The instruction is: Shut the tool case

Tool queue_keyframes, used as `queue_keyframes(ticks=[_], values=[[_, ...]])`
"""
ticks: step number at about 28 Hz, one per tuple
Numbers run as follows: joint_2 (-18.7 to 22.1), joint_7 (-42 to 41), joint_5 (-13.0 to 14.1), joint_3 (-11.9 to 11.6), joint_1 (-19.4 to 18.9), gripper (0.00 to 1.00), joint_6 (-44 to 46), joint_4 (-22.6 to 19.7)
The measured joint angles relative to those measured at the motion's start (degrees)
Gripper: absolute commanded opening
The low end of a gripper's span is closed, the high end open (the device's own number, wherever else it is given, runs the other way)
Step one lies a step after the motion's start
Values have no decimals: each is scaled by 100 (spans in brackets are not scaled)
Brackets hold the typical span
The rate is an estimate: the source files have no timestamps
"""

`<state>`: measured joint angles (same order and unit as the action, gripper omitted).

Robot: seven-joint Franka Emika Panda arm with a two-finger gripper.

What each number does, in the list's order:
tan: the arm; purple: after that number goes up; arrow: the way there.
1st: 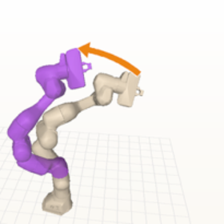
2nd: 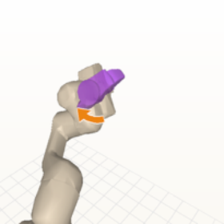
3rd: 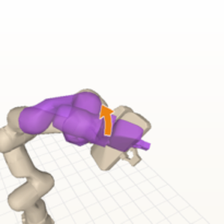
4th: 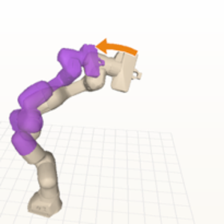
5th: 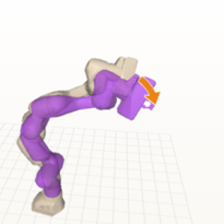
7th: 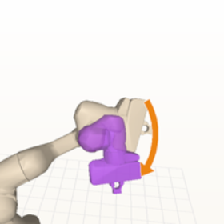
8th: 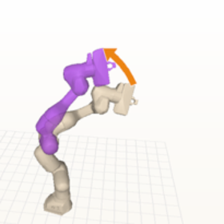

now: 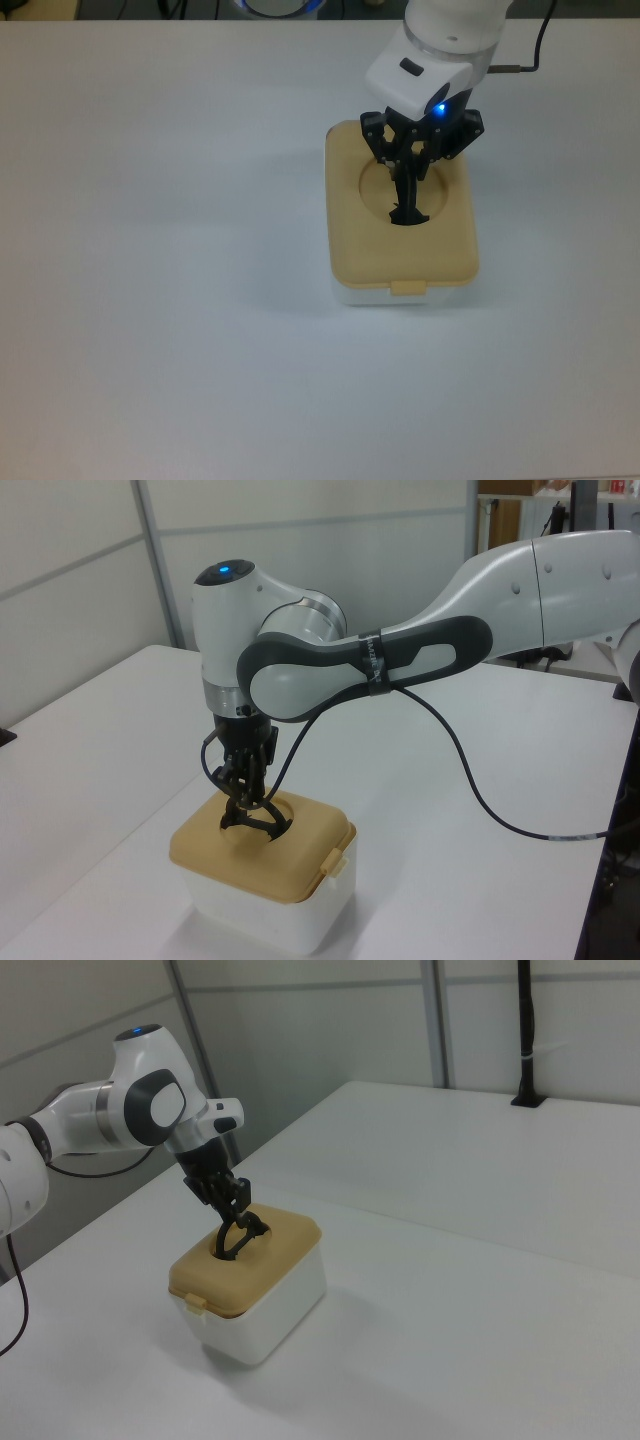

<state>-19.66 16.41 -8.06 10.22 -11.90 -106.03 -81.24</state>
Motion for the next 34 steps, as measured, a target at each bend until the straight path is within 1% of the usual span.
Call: queue_keyframes(ticks=[2,3,5,6,7,14,20,24,28,31,34], values=[[9,-56,0,0,24,71,27,1],[17,-77,0,-1,35,75,58,2],[42,-165,0,-1,57,92,144,6],[54,-193,0,-1,62,99,189,7],[67,-221,0,-1,64,100,229,7],[248,-261,0,-4,87,100,503,16],[588,-266,2,-8,307,100,801,18],[836,-273,58,-11,479,100,980,-16],[1198,-274,206,-12,696,100,1139,-157],[1526,-283,300,-14,894,100,1176,-368],[1753,-291,334,-15,1021,100,1188,-552]])
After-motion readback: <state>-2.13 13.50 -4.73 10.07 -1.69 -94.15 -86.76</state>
